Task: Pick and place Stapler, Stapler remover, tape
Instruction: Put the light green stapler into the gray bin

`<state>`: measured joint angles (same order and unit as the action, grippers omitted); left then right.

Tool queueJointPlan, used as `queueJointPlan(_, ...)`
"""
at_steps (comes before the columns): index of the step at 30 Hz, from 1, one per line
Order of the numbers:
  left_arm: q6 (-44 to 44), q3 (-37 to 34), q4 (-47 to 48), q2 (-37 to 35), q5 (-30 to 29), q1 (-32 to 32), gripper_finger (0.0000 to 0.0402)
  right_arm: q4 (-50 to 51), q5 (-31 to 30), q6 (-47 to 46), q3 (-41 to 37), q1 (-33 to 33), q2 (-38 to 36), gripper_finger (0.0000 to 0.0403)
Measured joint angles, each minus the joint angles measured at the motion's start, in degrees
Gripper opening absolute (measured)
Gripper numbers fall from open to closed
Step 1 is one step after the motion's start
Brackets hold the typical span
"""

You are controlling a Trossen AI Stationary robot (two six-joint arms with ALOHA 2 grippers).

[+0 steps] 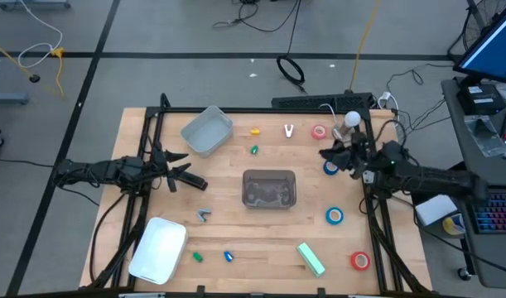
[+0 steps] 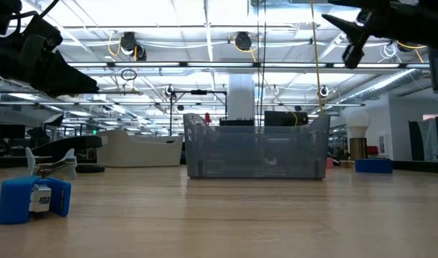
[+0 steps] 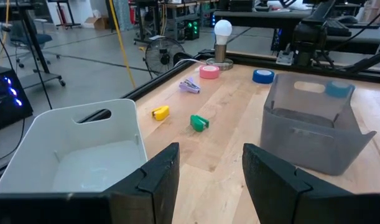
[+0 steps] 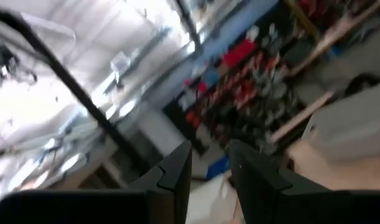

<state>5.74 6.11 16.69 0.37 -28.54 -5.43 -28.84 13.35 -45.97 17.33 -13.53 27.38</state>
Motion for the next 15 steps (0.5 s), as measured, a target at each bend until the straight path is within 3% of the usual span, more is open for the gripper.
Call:
queueJointPlan(9,0.4,0.0,0.0,0.0,0.0,0.0,0.0175,28.0,1.5,-0.1,16.3,12.9,14.2,0.0100)
queueJointPlan(15,0.3,0.0,0.0,0.0,0.0,0.0,0.0175,40.0,-4.5,-5.6,23.5,22.7,20.0,0.0100)
